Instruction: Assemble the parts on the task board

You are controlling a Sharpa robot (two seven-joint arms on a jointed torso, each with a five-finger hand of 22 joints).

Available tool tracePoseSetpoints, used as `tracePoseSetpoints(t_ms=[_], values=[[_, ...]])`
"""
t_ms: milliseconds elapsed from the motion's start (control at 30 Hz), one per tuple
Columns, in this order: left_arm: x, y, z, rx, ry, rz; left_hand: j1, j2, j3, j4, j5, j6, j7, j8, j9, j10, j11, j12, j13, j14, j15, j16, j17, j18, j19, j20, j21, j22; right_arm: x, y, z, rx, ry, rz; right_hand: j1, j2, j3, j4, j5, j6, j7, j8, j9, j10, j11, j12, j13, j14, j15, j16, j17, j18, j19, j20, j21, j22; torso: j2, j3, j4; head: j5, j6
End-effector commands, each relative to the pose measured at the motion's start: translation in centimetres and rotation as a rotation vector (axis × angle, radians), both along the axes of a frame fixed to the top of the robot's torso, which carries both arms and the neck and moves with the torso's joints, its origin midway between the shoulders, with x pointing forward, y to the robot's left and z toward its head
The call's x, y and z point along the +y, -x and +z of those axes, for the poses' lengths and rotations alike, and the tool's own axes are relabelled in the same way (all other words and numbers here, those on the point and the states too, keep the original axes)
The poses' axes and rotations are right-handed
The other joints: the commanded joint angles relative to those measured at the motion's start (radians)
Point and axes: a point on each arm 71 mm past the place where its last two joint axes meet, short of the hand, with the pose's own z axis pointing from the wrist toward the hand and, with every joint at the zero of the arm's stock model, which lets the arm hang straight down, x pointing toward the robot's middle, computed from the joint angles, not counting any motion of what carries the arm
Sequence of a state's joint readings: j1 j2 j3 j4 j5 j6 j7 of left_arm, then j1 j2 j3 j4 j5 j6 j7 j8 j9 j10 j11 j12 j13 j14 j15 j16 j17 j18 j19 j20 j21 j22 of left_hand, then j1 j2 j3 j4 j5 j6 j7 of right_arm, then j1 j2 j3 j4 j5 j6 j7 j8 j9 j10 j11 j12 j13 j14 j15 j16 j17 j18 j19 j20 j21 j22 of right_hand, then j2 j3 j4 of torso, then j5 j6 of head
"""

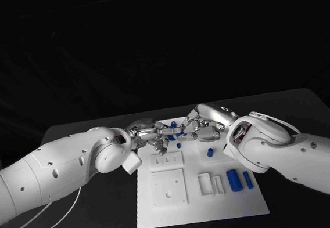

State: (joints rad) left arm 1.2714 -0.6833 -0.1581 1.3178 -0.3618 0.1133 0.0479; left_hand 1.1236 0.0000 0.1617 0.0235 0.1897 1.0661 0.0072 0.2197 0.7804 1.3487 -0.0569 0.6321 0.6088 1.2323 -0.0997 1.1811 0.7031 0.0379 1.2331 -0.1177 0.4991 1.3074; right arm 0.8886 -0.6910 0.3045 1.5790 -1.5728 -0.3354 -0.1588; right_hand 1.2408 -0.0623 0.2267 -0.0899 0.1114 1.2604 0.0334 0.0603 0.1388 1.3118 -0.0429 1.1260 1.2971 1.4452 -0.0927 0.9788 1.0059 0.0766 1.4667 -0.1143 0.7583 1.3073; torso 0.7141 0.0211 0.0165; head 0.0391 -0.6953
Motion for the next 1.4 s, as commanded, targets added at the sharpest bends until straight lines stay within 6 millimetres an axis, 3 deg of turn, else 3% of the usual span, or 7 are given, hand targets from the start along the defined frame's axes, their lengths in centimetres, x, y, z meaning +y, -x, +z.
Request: tracePoseSetpoints(t_ms=[33, 267, 367, 733, 967, 1067, 1400], values=[[-0.35, -0.02, 0.4, -0.001, 0.032, -0.002, 0.001, -0.012, 0.007, -0.008, 0.034, -0.004, 0.006, -0.001, -0.008, -0.011, 0.0, 0.004, 0.001, -0.005, 0.003, 0.004, -0.001, 0.002, 0.002, 0.002, 0.003, 0.019, -0.42, -0.17, -0.52, 0.015, 0.036, -0.042, 0.006, 0.004, 0.006, -0.001, 0.005, 0.005, -0.003, 0.003, 0.001, 0.003, 0.001, -0.005, -0.001, 0.004, -0.005, -0.005, -0.001, -0.012, 0.057, -0.005, 0.003, 0.038, 0.0, -0.0004, 0.0001, -0.001, -0.001], [-0.28, -0.1, 0.37, -0.001, 0.03, 0.001, 0.012, -0.018, 0.047, -0.042, 0.175, -0.004, 0.004, -0.004, -0.027, -0.017, -0.002, 0.004, 0.0, -0.009, 0.002, 0.008, -0.001, 0.002, -0.001, 0.002, 0.006, 0.019, -0.33, -0.15, -0.53, 0.016, 0.036, -0.039, 0.004, 0.003, 0.007, 0.001, 0.006, 0.006, -0.003, 0.003, 0.001, 0.004, 0.001, -0.004, -0.001, 0.004, -0.005, -0.005, -0.002, -0.012, 0.057, -0.005, 0.005, 0.038, 0.0, 0.0001, -0.0003, -0.002, 0.001], [-0.26, -0.15, 0.33, 0.001, 0.026, 0.004, 0.014, -0.015, 0.065, -0.058, 0.19, -0.006, 0.004, -0.001, -0.028, -0.017, -0.002, 0.004, -0.001, -0.01, 0.001, 0.009, -0.002, 0.002, -0.002, 0.001, 0.008, 0.019, -0.23, -0.1, -0.47, 0.013, 0.032, -0.035, 0.003, 0.002, 0.008, 0.002, 0.006, 0.006, -0.003, 0.003, 0.001, 0.004, 0.001, -0.004, -0.001, 0.004, -0.005, -0.005, -0.001, -0.012, 0.057, -0.005, 0.005, 0.038, 0.0, 0.0004, -0.0006, -0.002, 0.001], [-0.15, -0.34, 0.05, 0.018, -0.007, 0.021, -0.043, -0.027, 0.031, -0.008, 0.065, -0.007, 0.008, 0.01, -0.033, -0.014, 0.001, 0.009, -0.001, -0.009, 0.004, 0.012, -0.005, 0.004, -0.002, 0.004, 0.011, 0.018, 0.08, 0.11, -0.25, 0.005, 0.02, -0.019, 0.003, 0.0, 0.008, 0.003, 0.007, 0.006, -0.003, 0.003, 0.002, 0.004, 0.001, -0.003, -0.001, 0.004, -0.005, -0.005, -0.001, -0.012, 0.057, -0.006, 0.008, 0.037, 0.0, 0.0012, -0.0007, -0.003, 0.003], [-0.15, -0.37, -0.06, 0.025, -0.021, 0.024, -0.04, -0.037, 0.02, 0.028, 0.032, -0.008, 0.01, 0.013, -0.036, -0.013, 0.002, 0.011, -0.001, -0.009, 0.005, 0.014, -0.007, 0.005, -0.001, 0.005, 0.011, 0.018, 0.14, 0.14, -0.22, 0.003, 0.016, -0.016, 0.003, 0.0, 0.008, 0.003, 0.007, 0.006, -0.003, 0.003, 0.002, 0.004, 0.001, -0.003, -0.001, 0.004, -0.005, -0.005, -0.001, -0.012, 0.057, -0.006, 0.008, 0.037, 0.0, 0.0005, -0.0004, -0.003, 0.004], [-0.11, -0.39, -0.13, 0.026, -0.032, 0.026, -0.052, -0.049, 0.016, 0.05, -0.018, -0.007, 0.012, 0.015, -0.035, -0.012, 0.003, 0.012, -0.001, -0.009, 0.006, 0.015, -0.007, 0.005, -0.001, 0.006, 0.012, 0.018, 0.16, 0.16, -0.18, 0.002, 0.012, -0.016, 0.003, 0.0, 0.007, 0.004, 0.007, 0.006, -0.003, 0.003, 0.001, 0.005, 0.0, -0.003, 0.0, 0.004, -0.006, -0.005, -0.001, -0.012, 0.057, -0.006, 0.01, 0.037, 0.0, 0.0003, -0.0001, -0.005, 0.002], [0.01, -0.47, -0.27, 0.03, -0.053, 0.029, -0.041, -0.05, 0.028, 0.065, -0.019, -0.011, 0.012, 0.02, -0.033, -0.012, 0.004, 0.013, -0.002, -0.009, 0.006, 0.016, -0.009, 0.007, -0.001, 0.006, 0.012, 0.018, 0.22, 0.21, -0.12, 0.0, 0.006, -0.013, 0.004, 0.0, 0.007, 0.005, 0.007, 0.006, -0.003, 0.003, 0.001, 0.004, 0.0, -0.004, -0.001, 0.004, -0.006, -0.006, -0.001, -0.012, 0.058, -0.007, 0.013, 0.037, 0.0, -0.0003, 0.0, -0.005, -0.001]])
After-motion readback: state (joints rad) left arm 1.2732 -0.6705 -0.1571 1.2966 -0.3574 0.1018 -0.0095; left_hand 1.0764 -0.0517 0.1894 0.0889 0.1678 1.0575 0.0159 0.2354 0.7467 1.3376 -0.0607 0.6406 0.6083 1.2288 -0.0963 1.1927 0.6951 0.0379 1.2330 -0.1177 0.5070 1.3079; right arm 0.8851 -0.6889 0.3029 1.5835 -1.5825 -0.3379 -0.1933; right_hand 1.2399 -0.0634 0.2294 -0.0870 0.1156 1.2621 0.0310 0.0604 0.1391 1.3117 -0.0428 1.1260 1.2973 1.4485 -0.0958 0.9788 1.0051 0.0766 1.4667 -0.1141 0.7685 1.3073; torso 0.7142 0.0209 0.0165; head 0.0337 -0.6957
